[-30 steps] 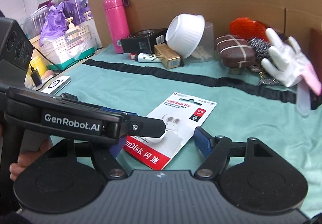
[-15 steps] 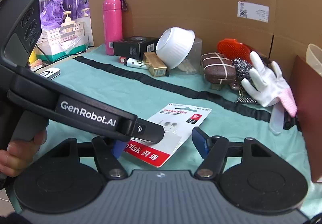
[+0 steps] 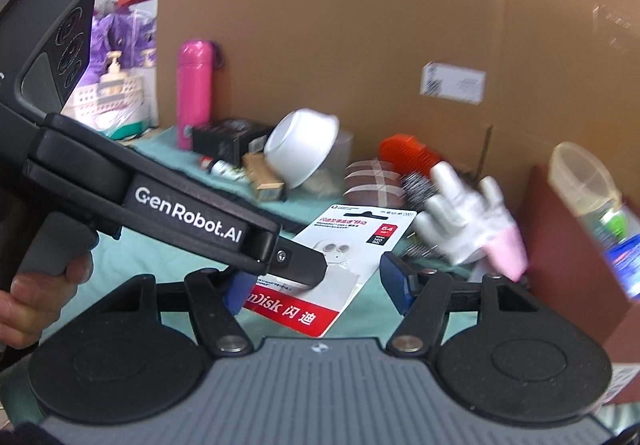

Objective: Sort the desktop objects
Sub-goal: 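Carry the SanDisk package with the left gripper into the brown box, then open the left gripper and withdraw it from the brown box, then reach the left gripper to the gold box and close on it, then lift the gold box with the left gripper while the right grasps the small tan box, then carry the gold box and tan box into the brown box with both grippers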

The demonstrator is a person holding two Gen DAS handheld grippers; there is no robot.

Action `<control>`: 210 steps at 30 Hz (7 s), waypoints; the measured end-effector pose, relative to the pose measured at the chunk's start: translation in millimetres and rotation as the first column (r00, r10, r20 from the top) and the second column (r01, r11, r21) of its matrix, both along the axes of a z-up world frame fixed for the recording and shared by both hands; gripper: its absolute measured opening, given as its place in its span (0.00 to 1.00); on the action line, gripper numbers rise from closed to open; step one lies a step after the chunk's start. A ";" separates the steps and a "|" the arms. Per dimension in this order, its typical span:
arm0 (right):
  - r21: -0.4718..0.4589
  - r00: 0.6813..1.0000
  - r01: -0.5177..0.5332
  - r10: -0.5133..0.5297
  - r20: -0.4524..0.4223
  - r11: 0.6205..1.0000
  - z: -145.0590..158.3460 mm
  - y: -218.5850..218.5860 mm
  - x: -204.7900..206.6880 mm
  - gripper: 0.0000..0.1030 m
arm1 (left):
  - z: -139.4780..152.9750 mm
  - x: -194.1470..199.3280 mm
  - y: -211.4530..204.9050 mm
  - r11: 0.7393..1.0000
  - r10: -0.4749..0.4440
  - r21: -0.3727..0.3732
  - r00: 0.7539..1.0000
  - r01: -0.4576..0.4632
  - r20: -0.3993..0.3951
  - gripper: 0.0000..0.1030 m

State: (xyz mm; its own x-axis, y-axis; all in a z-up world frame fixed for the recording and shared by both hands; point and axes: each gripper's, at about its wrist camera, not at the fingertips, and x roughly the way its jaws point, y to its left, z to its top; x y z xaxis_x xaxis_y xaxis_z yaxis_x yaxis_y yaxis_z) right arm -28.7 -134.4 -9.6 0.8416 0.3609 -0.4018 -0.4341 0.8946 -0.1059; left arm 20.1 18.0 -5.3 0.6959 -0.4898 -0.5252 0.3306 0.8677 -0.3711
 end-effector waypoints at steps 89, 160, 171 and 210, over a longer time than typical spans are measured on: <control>0.001 0.981 0.181 -0.181 0.069 0.983 34.2 -46.5 22.9 0.91 | 18.0 12.3 -29.8 0.989 0.148 0.006 0.980 -0.150 0.132 0.98; -0.022 0.967 -0.130 0.122 -0.224 0.991 -36.4 26.7 26.2 0.26 | -44.6 17.5 37.4 0.979 0.201 -0.003 0.973 -0.203 -0.111 0.45; -0.027 0.982 -0.091 0.085 -0.170 0.995 -35.2 12.0 2.0 0.40 | -36.8 29.2 35.3 0.965 0.259 0.062 0.960 -0.253 -0.110 0.63; 0.062 0.986 0.150 -0.153 0.062 0.987 30.2 -64.1 -10.2 0.29 | 54.8 43.9 -94.8 0.997 -0.052 0.064 0.994 0.045 0.099 0.54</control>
State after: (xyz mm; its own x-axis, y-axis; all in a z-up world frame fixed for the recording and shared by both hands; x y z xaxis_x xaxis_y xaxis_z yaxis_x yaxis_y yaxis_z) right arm -38.9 -198.5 20.6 0.9124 0.2480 -0.3256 -0.2868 0.9549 -0.0765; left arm 64.0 -76.9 49.5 0.7229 -0.4930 -0.4841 0.4058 0.8700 -0.2800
